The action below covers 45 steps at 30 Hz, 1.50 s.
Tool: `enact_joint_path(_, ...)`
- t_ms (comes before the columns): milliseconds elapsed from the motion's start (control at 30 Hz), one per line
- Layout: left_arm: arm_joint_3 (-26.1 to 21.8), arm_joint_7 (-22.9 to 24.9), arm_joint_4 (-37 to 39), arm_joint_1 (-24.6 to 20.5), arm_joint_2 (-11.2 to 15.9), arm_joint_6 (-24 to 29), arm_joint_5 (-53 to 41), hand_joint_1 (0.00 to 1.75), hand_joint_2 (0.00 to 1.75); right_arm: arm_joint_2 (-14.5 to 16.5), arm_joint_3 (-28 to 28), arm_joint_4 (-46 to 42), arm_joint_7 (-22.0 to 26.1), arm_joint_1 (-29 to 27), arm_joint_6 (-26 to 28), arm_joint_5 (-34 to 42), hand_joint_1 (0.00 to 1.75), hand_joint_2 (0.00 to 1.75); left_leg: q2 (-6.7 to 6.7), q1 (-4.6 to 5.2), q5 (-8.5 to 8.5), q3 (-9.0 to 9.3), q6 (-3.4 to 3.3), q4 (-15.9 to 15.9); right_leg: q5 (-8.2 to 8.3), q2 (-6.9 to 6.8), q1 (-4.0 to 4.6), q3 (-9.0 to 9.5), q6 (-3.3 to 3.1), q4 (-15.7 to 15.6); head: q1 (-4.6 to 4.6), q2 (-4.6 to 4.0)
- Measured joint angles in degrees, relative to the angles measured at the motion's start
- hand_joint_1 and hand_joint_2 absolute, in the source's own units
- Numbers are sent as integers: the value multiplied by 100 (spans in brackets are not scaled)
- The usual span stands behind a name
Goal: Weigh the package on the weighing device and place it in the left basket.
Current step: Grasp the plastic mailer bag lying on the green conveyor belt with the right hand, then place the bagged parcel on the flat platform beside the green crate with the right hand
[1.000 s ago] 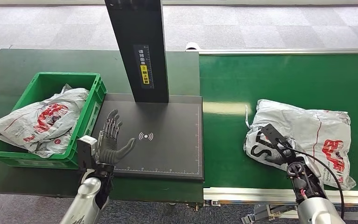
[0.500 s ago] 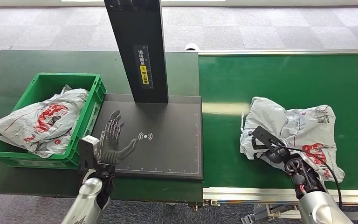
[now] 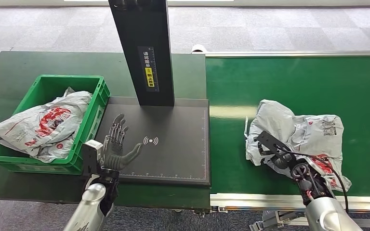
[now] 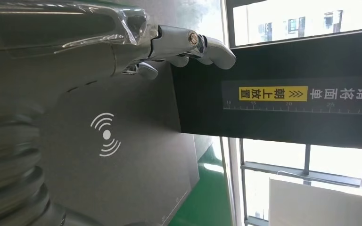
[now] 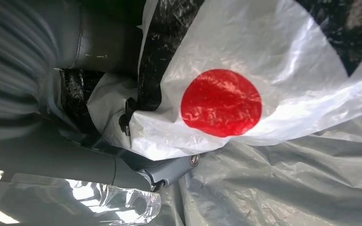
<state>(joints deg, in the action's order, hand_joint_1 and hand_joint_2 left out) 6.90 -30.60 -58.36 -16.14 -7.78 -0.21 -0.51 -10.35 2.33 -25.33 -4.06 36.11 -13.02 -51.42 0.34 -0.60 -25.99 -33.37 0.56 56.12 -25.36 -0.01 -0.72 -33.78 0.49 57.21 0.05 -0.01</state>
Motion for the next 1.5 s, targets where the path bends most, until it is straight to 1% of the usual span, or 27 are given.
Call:
enact_joint_path(67, 1, -1, 10, -4, -2, -19, -15, 0, 175, 5, -7, 2, 149, -1, -123, 30, 175, 175, -1, 0, 0, 0, 0, 0, 0, 0, 0, 1, 0, 0, 1, -1)
enact_joint_path(167, 1, -4, 55, -25, -9, -51, -31, 0, 175, 5, -50, 1, 468, -6, -347, 71, 175, 175, 3, 0, 0, 1, 0, 0, 0, 2, 0, 1, 0, 0, 1, -1)
enact_joint_path(233, 1, -13, 76, -38, -9, -58, -33, 0, 175, 5, -115, -10, 738, -12, -390, 101, 175, 175, 6, 0, 0, 1, 0, 0, 1, 4, 1, 2, 0, 1, 2, 0)
enact_joint_path(300, -1, -26, 55, -26, 2, -53, -25, 0, 175, 26, -192, -70, 1321, -54, -430, 275, 175, 175, 8, -1, -1, -2, 0, -1, 1, 5, 2, 1, -1, 2, 2, 0)
enact_joint_path(367, -10, -50, -14, 21, 22, -29, -22, 0, 175, 88, -273, -234, 2101, -148, -496, 645, 175, 175, 9, -2, -1, -5, 1, -2, 1, 7, 2, -4, -2, 3, 1, 1)
enact_joint_path(400, -20, -113, -60, 56, 33, 66, -86, 0, 175, 144, -306, -378, 2515, -229, -499, 948, 175, 175, 7, -3, 0, -5, 1, -2, 1, 5, 4, -7, -2, 3, -1, 0)
enact_joint_path(433, -31, -236, -104, 94, 38, 297, -230, 0, 175, 210, -320, -640, 2970, -369, -449, 1415, 175, 175, -1, -6, 1, -7, 1, -1, -1, -1, 7, -8, -1, 3, -1, -1)
enact_joint_path(500, -48, -566, -173, 160, 37, 1022, -590, 0, 175, 362, -314, -1521, 3839, -812, -194, 2754, 175, 175, -31, -12, 3, -16, 2, -1, -9, -29, 12, -9, 0, 4, -1, -1)
enact_joint_path(533, -55, -708, -197, 181, 32, 1398, -721, 0, 175, 436, -305, -2087, 4142, -1061, -6, 3465, 175, 175, -45, -13, 3, -20, 3, -1, -14, -43, 14, -9, 0, 4, 0, -1)
enact_joint_path(567, -60, -801, -222, 194, 27, 1697, -794, 0, 175, 504, -304, -2655, 4301, -1290, 196, 4029, 175, 175, -53, -13, 2, -24, 3, -1, -18, -52, 14, -9, -1, 5, -1, 0)
enact_joint_path(600, -61, -863, -261, 206, 22, 1941, -848, 0, 175, 569, -302, -3201, 4374, -1489, 406, 4378, 175, 175, -56, -13, 1, -26, 3, -1, -21, -54, 14, -9, -3, 5, -1, 0)
enact_joint_path(667, -51, -927, -373, 219, 8, 2311, -934, 0, 175, 680, -296, -4210, 4403, -1853, 782, 4647, 175, 175, -54, -12, -2, -28, 4, -1, -24, -53, 13, -10, -4, 5, 1, 0)
enact_joint_path(733, -26, -944, -489, 218, -3, 2524, -914, 0, 175, 772, -284, -5026, 4406, -2141, 1066, 4764, 175, 175, -50, -8, -5, -29, 4, -1, -25, -51, 9, -12, -4, 3, 1, -1)
enact_joint_path(833, 63, -949, -642, 200, -1, 2769, -741, 0, 175, 921, -208, -6048, 4408, -2422, 1501, 4964, 175, 175, -51, -4, -6, -29, 3, -1, -25, -51, 5, -14, -3, 2, 0, -1)
enact_joint_path(933, 172, -952, -725, 164, 16, 2967, -621, 0, 175, 1059, -145, -6868, 4408, -2618, 1994, 4929, 175, 175, -45, -4, -6, -27, 3, -1, -24, -50, 5, -12, -3, 2, 0, 1)
enact_joint_path(1033, 276, -953, -812, 157, 38, 3178, -516, 0, 175, 1101, -188, -7469, 4408, -2763, 2723, 4739, 175, 175, -41, -4, -6, -26, 3, -1, -24, -47, 5, -11, -3, 2, 0, 0)
enact_joint_path(1133, 323, -954, -1089, 190, 42, 3546, -372, 0, 175, 1019, -428, -7844, 4408, -2812, 3596, 4484, 175, 175, -32, -4, -6, -26, 3, -2, -24, -38, 5, -12, -3, 3, 0, -1)
enact_joint_path(1167, 328, -955, -1226, 205, 42, 3681, -327, 0, 175, 959, -565, -7909, 4408, -2813, 3807, 4381, 175, 175, -30, -4, -6, -27, 3, -2, -24, -35, 5, -11, -3, 3, 1, -1)
enact_joint_path(1233, 304, -955, -1536, 248, 35, 3884, -291, 0, 175, 806, -911, -7949, 4404, -2795, 4005, 4080, 175, 175, -28, -4, -7, -30, 3, -4, -24, -32, 6, -10, -3, 4, 1, 0)
enact_joint_path(1267, 257, -955, -1710, 283, 21, 3941, -319, 0, 175, 728, -1117, -7902, 4389, -2758, 3970, 3837, 175, 175, -26, -5, -7, -30, 4, -6, -24, -30, 6, -10, -3, 4, 1, -1)
enact_joint_path(1333, 81, -955, -2077, 376, -38, 3984, -442, 0, 175, 598, -1537, -7615, 4244, -2592, 3582, 3105, 175, 175, -12, -6, -8, -28, 5, -7, -23, -18, 7, -9, -4, 5, 1, -1)
enact_joint_path(1367, -31, -955, -2263, 421, -78, 3992, -501, 0, 175, 548, -1765, -7353, 4065, -2467, 3216, 2618, 175, 175, -5, -6, -9, -23, 5, -7, -23, -11, 8, -8, -5, 4, 0, -1)
enact_joint_path(1433, -245, -955, -2584, 483, -160, 3999, -561, 0, 175, 461, -2236, -6645, 3547, -2201, 2287, 1730, 175, 175, -4, -9, -8, -13, 6, -7, -22, -10, 10, -5, -7, 3, 0, 0)
enact_joint_path(1467, -328, -955, -2706, 504, -198, 4001, -567, 0, 175, 420, -2467, -6258, 3298, -2095, 1853, 1448, 175, 175, -15, -10, -5, -12, 5, -6, -22, -20, 11, -3, -7, 3, 0, -1)
enact_joint_path(1500, -397, -955, -2806, 523, -231, 4003, -567, 0, 175, 384, -2667, -5909, 3124, -2017, 1538, 1300, 175, 175, -29, -11, -2, -14, 5, -5, -22, -34, 12, -2, -7, 3, 1, -1)
